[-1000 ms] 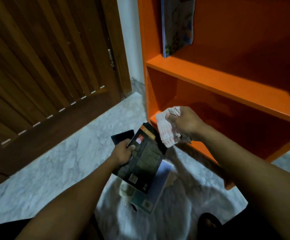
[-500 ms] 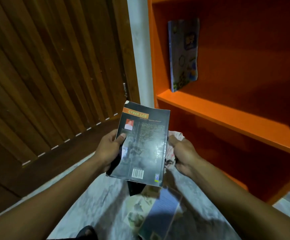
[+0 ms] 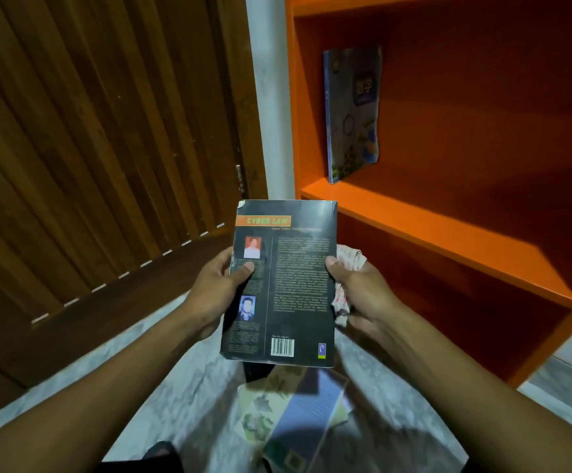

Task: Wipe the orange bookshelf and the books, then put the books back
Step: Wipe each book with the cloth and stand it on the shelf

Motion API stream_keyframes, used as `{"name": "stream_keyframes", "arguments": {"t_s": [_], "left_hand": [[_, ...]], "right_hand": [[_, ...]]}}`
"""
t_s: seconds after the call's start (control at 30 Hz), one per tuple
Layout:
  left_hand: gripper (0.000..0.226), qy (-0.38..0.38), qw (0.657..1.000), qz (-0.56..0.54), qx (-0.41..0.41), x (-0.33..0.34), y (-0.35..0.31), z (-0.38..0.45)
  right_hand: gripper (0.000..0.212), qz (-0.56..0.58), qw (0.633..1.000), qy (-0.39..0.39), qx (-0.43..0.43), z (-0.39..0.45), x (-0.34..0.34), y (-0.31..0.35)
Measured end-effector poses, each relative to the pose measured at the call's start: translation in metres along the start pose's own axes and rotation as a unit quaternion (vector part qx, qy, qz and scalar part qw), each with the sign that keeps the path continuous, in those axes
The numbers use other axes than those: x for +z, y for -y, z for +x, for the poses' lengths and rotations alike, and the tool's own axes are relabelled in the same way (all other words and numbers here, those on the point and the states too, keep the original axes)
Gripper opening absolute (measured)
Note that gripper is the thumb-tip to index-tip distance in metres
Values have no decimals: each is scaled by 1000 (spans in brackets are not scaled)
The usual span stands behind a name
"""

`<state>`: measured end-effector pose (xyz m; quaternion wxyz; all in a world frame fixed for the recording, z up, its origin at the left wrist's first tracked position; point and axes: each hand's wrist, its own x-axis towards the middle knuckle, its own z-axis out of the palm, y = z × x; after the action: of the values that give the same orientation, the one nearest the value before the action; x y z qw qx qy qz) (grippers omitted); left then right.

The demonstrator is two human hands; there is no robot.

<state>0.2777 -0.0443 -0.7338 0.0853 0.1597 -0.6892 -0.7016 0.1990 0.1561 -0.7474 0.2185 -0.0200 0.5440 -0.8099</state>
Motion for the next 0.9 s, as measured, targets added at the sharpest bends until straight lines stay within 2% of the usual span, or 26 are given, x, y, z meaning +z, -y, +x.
{"name": "stream_keyframes", "arguments": {"t_s": [0.1, 0.2, 0.27, 0.33, 0.4, 0.47, 0.53, 0.7, 0.9], "left_hand": [[20, -15, 1000, -12, -2, 1, 0, -2], [19, -20, 999, 11, 39, 2, -3, -2], [20, -8, 998, 37, 58, 3, -4, -2], [21, 6, 997, 53, 61, 6, -1, -3], [22, 12, 997, 46, 57, 11, 2, -5], [22, 9, 998, 17, 54, 16, 4, -5], [23, 1, 999, -15, 50, 20, 2, -2], [26, -58, 993, -104, 21, 14, -10, 11], [25, -139, 980, -139, -12, -14, -12, 24]], "right_hand": [[18, -39, 999, -12, -9, -1, -3, 2], [27, -26, 996, -78, -18, 2, -5, 8], [33, -19, 987, -138, -81, 9, -8, 13], [38, -93, 961, -161, -207, 18, -17, 17], [39, -220, 916, -141, -305, 19, -22, 21], [40, -348, 868, -109, -337, 22, -24, 16], [38, -410, 842, -63, -345, 22, -23, 4], [45, -434, 853, 66, -281, 12, -19, -33], [30, -405, 840, 168, -319, -18, -9, -53]]}}
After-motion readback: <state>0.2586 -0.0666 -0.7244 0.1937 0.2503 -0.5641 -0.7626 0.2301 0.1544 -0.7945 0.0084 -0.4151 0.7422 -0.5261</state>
